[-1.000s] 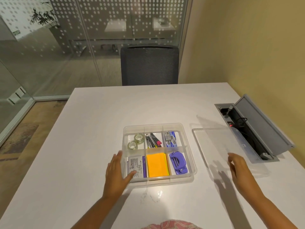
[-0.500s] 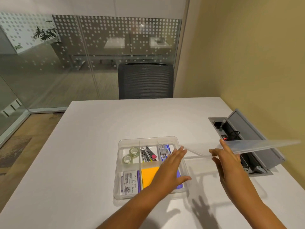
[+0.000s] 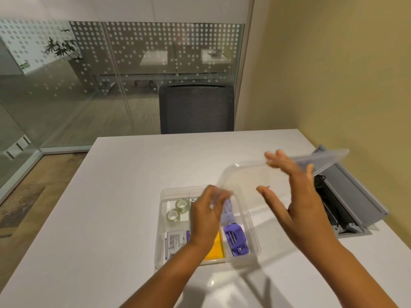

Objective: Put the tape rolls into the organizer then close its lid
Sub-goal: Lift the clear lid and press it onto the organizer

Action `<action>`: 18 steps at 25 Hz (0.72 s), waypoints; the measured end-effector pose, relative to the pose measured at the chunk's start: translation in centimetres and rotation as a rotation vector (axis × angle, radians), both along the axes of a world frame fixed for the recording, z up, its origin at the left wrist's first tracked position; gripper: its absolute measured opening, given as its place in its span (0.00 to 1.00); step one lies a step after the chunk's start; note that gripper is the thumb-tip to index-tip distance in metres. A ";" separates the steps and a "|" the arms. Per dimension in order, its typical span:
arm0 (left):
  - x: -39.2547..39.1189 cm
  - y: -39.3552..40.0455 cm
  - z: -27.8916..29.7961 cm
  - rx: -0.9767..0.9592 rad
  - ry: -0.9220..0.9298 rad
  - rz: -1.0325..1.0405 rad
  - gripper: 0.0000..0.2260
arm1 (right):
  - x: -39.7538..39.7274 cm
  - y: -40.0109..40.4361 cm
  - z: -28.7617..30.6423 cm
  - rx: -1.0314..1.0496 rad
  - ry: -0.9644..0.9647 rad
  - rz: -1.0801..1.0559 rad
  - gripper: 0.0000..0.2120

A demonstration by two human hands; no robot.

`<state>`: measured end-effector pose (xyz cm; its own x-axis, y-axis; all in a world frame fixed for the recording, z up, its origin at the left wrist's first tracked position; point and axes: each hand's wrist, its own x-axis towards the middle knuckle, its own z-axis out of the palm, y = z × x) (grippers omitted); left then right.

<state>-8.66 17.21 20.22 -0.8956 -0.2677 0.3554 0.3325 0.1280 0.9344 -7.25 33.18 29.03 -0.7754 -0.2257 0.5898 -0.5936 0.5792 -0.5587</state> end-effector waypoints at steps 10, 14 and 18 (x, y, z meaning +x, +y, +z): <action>-1.7 -11.6 -0.5 0.324 -0.441 0.177 0.06 | -7.3 3.7 -11.5 -0.220 -0.723 -0.287 0.16; -2.4 -13.1 -3.1 0.351 -0.613 0.150 0.09 | -8.2 2.4 -16.6 -0.229 -0.827 -0.377 0.16; -1.4 -12.8 -7.0 0.066 -0.793 0.206 0.10 | -9.0 1.5 -19.0 -0.217 -0.896 -0.458 0.18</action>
<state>-10.05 4.42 13.18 -0.8049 -0.4523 -0.3843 -0.4536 0.0512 0.8897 -16.24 34.63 10.07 -0.9354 0.2448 -0.2551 0.3454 0.4785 -0.8073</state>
